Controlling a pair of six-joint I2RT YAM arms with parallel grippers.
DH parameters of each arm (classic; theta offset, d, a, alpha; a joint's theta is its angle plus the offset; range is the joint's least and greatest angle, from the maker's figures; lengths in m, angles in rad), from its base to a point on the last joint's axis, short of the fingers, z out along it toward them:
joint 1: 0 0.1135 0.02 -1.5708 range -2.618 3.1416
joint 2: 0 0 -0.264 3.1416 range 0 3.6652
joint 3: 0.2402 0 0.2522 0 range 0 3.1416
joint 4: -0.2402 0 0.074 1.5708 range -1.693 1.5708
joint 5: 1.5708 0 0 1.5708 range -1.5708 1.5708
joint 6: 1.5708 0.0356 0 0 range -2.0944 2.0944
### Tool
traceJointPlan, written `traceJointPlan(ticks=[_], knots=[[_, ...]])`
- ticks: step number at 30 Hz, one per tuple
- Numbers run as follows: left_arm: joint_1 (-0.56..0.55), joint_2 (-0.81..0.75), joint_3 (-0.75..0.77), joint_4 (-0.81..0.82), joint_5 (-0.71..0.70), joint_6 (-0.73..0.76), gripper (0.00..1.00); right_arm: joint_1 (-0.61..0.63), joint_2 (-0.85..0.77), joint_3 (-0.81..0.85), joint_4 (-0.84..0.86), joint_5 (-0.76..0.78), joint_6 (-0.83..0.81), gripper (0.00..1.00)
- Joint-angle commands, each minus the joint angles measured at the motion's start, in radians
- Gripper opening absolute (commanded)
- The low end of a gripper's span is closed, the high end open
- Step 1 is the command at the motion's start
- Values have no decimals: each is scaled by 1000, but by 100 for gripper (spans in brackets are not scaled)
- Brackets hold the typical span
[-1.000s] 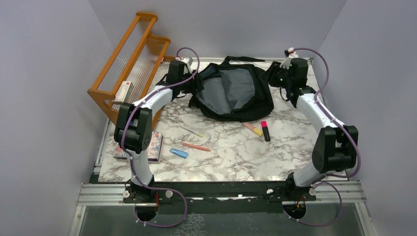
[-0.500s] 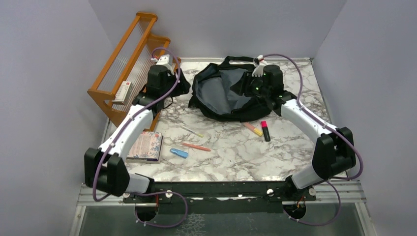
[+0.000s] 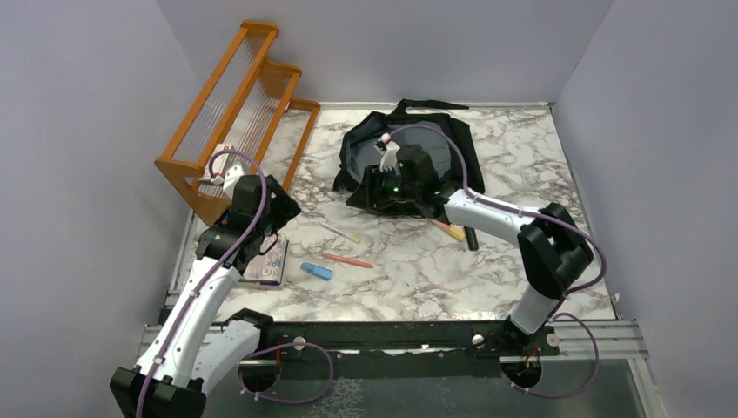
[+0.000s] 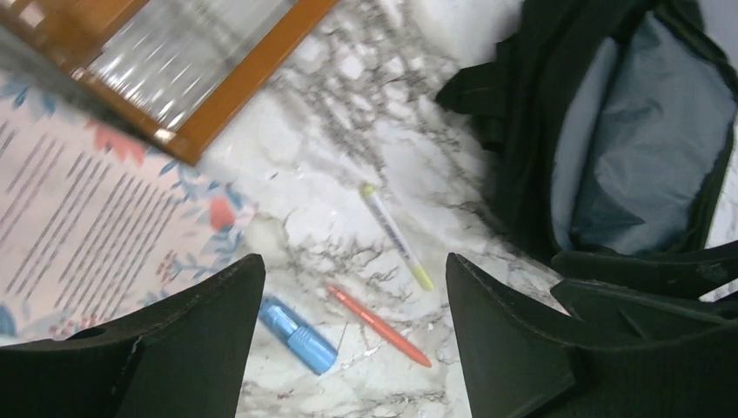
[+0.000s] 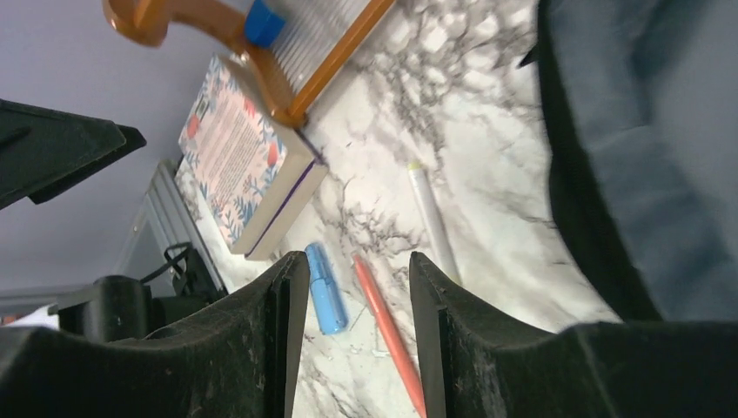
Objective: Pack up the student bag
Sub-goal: Pick up the book from the center of the board.
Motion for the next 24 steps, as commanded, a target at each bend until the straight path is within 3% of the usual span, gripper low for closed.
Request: traceJointPlan(ticks=[1,7,12,16,24], knots=[[-2,-39,-36,-258,-93,-212,77,57,77,58,82,-59,47,51],[-2,-95,-80,-478,-152,-443,77,106,190,113,127,-119,85,53],[-2,-112,-128,-557,-183,-580,78,124,299,200,146,-183,111,55],[-2,-108,-184,-556,-178,-630,80,147,397,321,60,-204,73,59],[-2,-125,-273,-426,-200,-644,77,182,501,403,85,-235,90,66]])
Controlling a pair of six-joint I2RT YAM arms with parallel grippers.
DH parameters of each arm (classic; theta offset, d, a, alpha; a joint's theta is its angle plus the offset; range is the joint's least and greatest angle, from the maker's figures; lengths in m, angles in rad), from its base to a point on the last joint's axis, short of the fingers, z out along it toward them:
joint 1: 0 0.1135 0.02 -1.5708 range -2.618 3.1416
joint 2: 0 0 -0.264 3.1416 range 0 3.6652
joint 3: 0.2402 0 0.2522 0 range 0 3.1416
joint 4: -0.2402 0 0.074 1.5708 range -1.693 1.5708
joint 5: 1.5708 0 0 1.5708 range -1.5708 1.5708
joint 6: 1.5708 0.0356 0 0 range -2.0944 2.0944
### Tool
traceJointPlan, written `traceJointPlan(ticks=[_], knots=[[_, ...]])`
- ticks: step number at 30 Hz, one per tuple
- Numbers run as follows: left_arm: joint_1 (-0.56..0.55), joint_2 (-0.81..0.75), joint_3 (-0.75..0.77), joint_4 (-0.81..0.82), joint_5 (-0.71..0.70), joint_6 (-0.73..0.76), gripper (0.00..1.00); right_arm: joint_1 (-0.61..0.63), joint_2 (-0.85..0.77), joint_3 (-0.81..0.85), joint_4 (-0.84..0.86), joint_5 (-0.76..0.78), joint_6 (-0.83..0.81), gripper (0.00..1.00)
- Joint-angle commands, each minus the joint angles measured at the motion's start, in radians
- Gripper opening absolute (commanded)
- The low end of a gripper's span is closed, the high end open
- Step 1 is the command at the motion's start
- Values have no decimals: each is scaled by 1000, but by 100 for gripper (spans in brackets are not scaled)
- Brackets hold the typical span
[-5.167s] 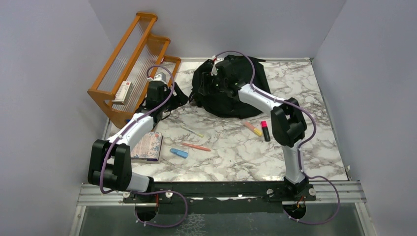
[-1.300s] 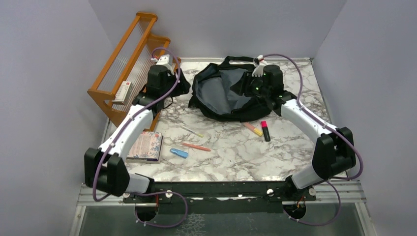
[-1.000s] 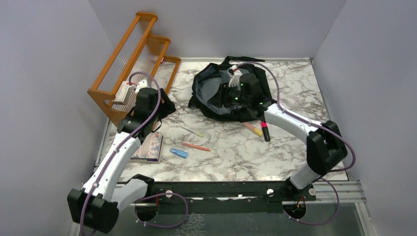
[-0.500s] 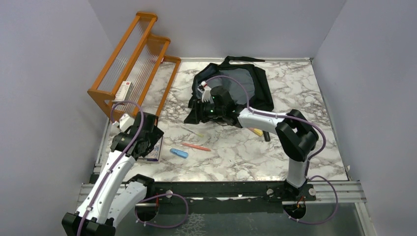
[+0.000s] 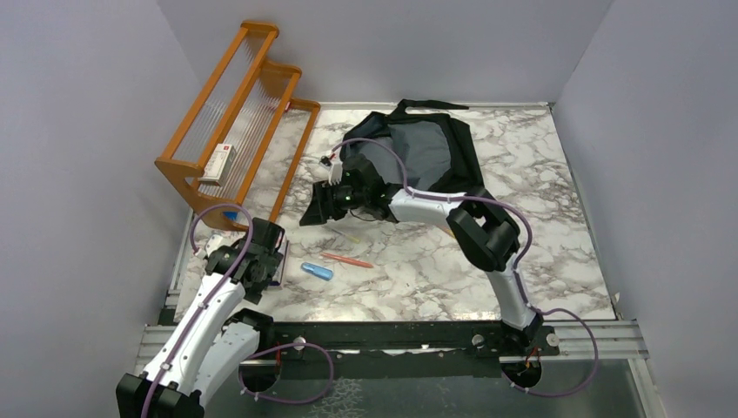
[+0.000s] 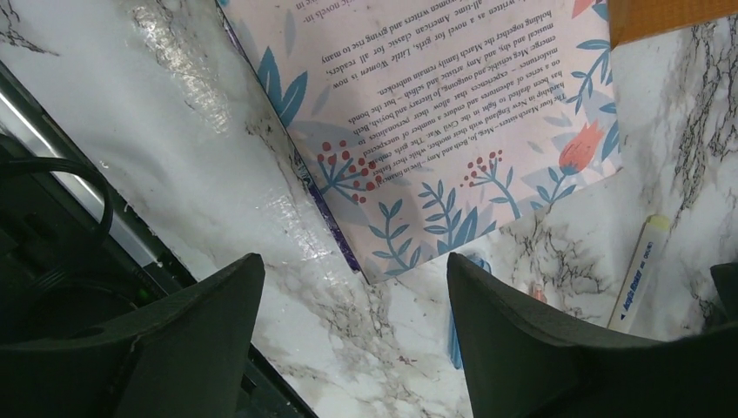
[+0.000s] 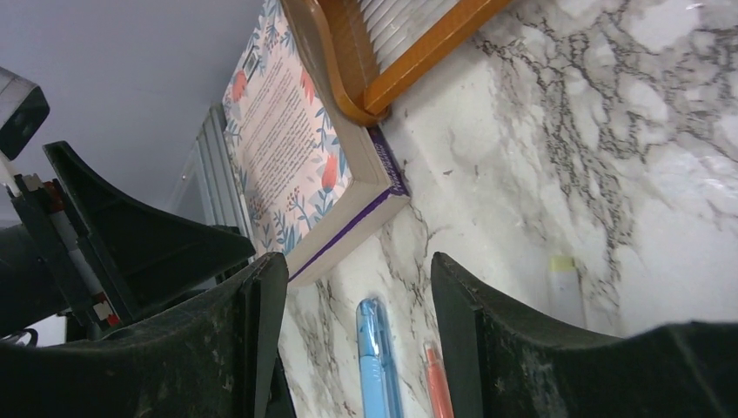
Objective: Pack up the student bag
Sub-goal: Pick up the book from the center of the board.
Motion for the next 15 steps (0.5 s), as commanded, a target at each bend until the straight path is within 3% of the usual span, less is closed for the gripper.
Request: traceJointPlan(ticks=[1,15], knots=[[-2,-5,-25,81,-48,-37,76,24,58,63,0,-61,7,67],[-2,73,-85,226,-71,-81,57,37,159,146,29,-127,33,69]])
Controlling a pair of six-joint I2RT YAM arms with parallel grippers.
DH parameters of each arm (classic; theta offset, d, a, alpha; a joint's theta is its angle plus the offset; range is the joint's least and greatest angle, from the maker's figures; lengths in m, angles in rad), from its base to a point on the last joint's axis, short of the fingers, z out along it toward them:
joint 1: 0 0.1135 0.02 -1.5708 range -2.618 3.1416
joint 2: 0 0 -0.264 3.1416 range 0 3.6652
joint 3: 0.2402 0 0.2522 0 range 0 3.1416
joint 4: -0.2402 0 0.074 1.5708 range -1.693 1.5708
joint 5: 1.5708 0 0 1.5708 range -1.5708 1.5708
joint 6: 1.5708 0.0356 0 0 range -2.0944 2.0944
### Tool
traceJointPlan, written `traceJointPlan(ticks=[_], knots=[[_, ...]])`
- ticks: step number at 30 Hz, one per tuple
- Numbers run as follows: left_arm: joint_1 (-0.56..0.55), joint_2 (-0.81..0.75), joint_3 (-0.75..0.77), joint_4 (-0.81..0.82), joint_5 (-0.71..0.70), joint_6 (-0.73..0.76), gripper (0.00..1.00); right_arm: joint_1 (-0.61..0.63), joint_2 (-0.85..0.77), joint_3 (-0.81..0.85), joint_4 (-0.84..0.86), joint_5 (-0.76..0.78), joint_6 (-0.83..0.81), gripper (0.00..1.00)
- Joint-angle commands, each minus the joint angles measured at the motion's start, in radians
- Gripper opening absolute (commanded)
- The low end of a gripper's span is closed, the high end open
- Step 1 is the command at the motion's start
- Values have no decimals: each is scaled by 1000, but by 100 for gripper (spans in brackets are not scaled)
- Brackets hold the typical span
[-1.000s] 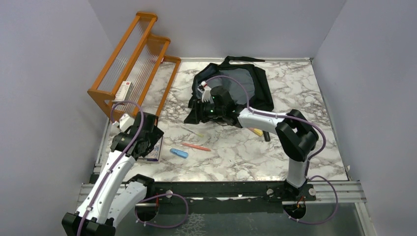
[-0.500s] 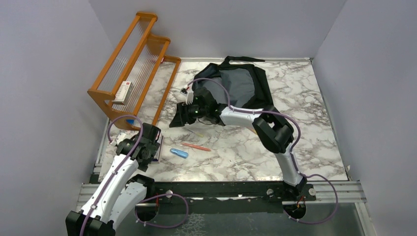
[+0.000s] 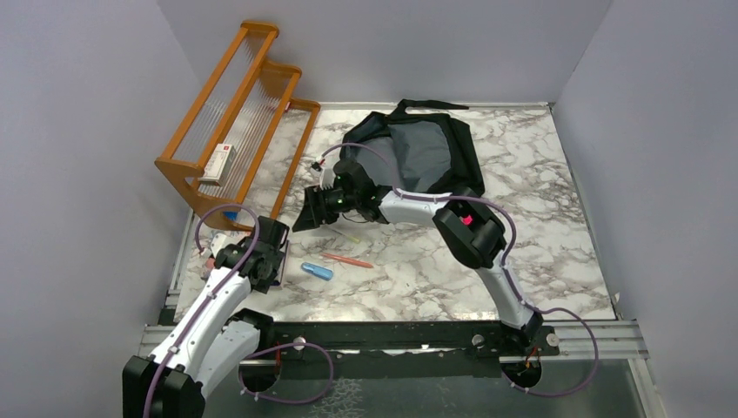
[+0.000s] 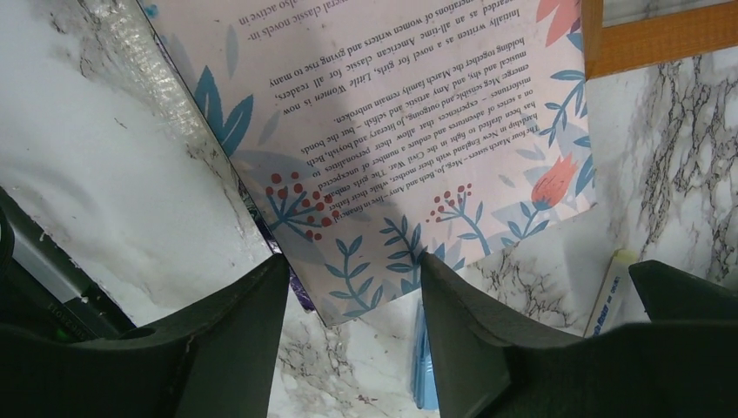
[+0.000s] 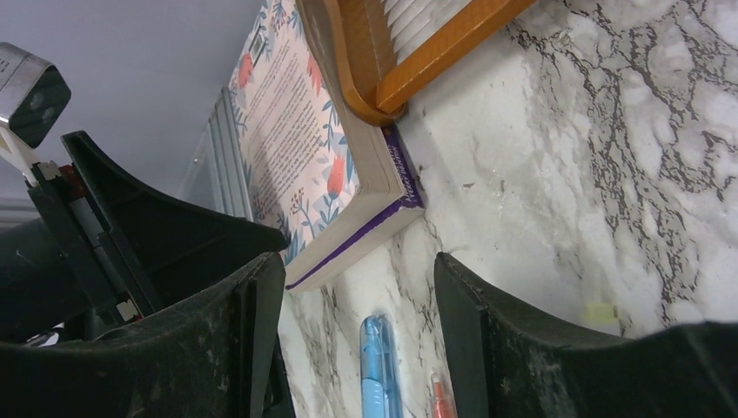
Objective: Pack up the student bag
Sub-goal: Pick up the book from the center of the board.
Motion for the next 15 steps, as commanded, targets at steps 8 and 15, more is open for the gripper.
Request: traceJointPlan(ticks=[8,15], knots=[[-2,18,-17,69,-48,-27,44,12,112,101,32,-102,35,69],[-2,37,-24,94,-48,-18,37,20,169,158,59,-110,85,69]])
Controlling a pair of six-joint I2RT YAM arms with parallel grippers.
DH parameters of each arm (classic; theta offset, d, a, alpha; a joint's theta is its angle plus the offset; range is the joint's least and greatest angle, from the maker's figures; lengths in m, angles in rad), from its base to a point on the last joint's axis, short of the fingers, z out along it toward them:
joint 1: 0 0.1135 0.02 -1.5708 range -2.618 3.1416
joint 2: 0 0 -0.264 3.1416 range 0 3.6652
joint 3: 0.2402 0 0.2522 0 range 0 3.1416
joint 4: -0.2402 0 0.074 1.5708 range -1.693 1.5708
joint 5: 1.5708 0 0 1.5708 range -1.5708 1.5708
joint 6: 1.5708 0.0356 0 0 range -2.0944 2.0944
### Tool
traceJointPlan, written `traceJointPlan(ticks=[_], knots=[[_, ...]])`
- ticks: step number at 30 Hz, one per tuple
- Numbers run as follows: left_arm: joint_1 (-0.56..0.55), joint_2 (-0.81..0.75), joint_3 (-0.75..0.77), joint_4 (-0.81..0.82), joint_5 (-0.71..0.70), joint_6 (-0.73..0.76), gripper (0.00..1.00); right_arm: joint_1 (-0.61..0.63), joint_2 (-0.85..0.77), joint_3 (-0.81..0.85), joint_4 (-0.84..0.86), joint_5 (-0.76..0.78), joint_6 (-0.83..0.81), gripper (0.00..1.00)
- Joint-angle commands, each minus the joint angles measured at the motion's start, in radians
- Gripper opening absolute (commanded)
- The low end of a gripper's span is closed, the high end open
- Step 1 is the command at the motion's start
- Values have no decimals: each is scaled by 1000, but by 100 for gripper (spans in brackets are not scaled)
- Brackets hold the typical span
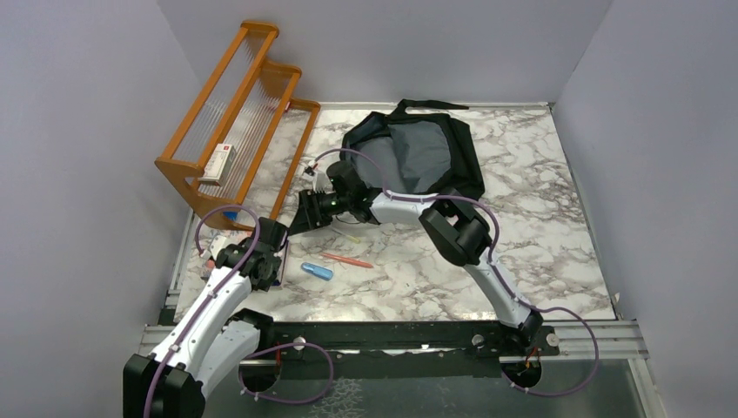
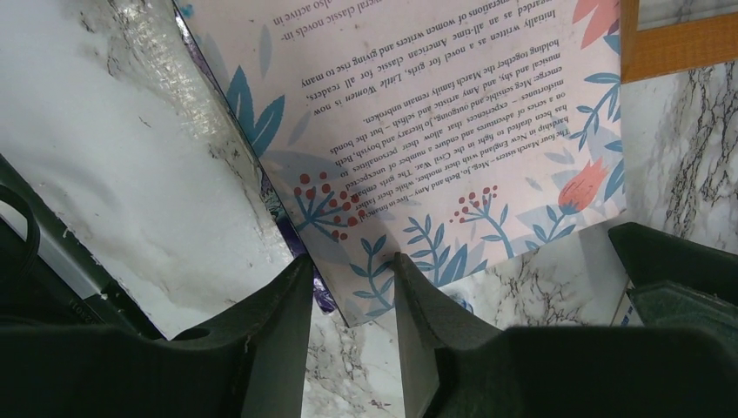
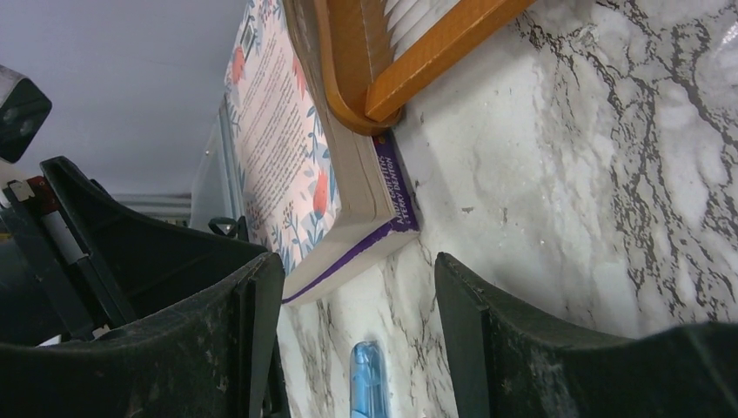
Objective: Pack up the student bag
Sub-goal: Pick up the book from the center of the board.
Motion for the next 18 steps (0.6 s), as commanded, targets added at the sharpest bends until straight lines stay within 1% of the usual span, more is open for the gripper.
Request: traceJointPlan(ticks=[1,9,18], knots=[[-2,20,-15,108,-39,-7,36,16,50,60,50,-28,49,69],[-2,51,-17,149,-36,13,36,24,111,120,49,37,125,69],[-2,64,-25,205,-27,40,35,37,165,158,82,36,186,68]])
